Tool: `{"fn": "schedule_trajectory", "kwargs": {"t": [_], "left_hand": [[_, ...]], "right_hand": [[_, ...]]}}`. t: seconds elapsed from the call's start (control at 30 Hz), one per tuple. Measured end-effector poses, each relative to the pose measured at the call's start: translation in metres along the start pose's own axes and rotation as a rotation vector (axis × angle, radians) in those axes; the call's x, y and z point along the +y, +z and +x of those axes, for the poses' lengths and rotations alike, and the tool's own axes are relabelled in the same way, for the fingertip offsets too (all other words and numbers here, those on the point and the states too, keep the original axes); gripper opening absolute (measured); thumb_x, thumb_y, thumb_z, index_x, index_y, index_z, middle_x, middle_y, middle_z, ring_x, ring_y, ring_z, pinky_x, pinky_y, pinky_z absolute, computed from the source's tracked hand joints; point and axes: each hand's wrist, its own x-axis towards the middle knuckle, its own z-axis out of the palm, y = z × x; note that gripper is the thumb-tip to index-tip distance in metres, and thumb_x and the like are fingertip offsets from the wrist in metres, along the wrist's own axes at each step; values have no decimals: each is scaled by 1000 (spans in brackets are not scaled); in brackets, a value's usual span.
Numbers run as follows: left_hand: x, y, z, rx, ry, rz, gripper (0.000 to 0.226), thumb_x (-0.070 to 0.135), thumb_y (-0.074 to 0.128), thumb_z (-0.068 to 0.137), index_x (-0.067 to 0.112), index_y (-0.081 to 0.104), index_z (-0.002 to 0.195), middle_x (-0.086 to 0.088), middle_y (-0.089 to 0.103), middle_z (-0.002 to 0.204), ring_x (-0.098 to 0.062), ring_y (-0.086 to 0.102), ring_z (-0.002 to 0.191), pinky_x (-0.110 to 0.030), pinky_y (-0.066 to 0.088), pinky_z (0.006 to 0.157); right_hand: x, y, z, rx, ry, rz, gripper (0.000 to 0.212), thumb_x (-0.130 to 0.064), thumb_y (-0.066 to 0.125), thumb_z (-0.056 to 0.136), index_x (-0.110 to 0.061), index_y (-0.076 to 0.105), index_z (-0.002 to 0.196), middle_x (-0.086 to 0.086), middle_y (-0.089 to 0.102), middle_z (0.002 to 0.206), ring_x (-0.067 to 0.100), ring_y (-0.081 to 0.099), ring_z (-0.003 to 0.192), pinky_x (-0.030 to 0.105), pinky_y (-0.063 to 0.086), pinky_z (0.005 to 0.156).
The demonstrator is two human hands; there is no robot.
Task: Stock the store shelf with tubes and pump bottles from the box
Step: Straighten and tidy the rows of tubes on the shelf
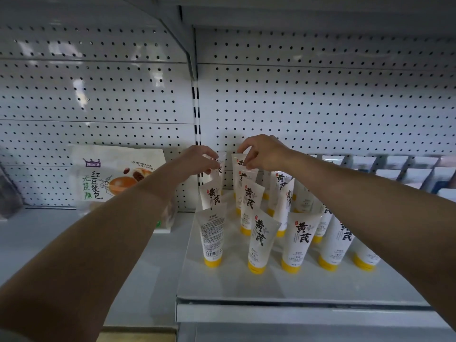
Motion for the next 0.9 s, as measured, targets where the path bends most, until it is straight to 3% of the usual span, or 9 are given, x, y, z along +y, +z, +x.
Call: {"fn": "schedule_trajectory", "kwargs": {"t": [0.13,0.27,0.33,0.43,0.57,0.7,0.9], "left_hand": [[0,2,2,3,-12,-15,18,28,75,84,15,72,96,-5,72,81,-12,66,74,-26,47,70],[-3,5,6,36,-52,1,29,44,75,82,16,70,79,-3,74,78,-17,67,83,-32,51,82],[-4,5,7,35,-79,-18,40,50,69,85,11,71,84,-4,75,80,-16,64,80,-30,49,77],[-6,2,3,52,-89,-41,49,53,64,88,5,70,95,-8,74,90,-16,61,84,-28,43,71],[-15,-8,-4,-60,1,-124,47,52,70,83,23,65,120,0,62,119,-17,56,113,-30,41,82],[-21,-12,-5,-174,46,-121,34,42,72,85,39,65,118,4,64,122,-13,56,114,-26,39,74],[-20,-16,-5,-212,45,-111,34,49,69,83,41,68,116,16,66,117,-6,54,112,-30,37,79]], "right_hand": [[0,1,1,6,-7,-32,46,-5,79,81,-21,65,122,-7,75,88,5,68,91,22,52,76],[1,1,0,10,-8,-23,45,-6,78,81,-22,65,121,-6,75,90,6,68,93,22,52,76],[1,1,-1,6,-4,-18,45,-6,78,81,-23,64,121,-5,75,92,8,68,94,21,51,72],[1,0,-2,3,8,-6,45,-7,78,81,-24,64,120,-7,74,89,10,68,94,24,52,77],[3,0,-3,14,17,5,43,-7,79,81,-23,65,119,-6,75,89,10,69,94,29,54,85],[4,1,-5,17,17,16,44,-5,77,81,-22,65,120,-4,75,90,11,69,95,29,54,84],[5,1,-7,23,17,-4,44,-7,77,82,-23,65,121,-3,75,92,10,68,92,22,47,69]]}}
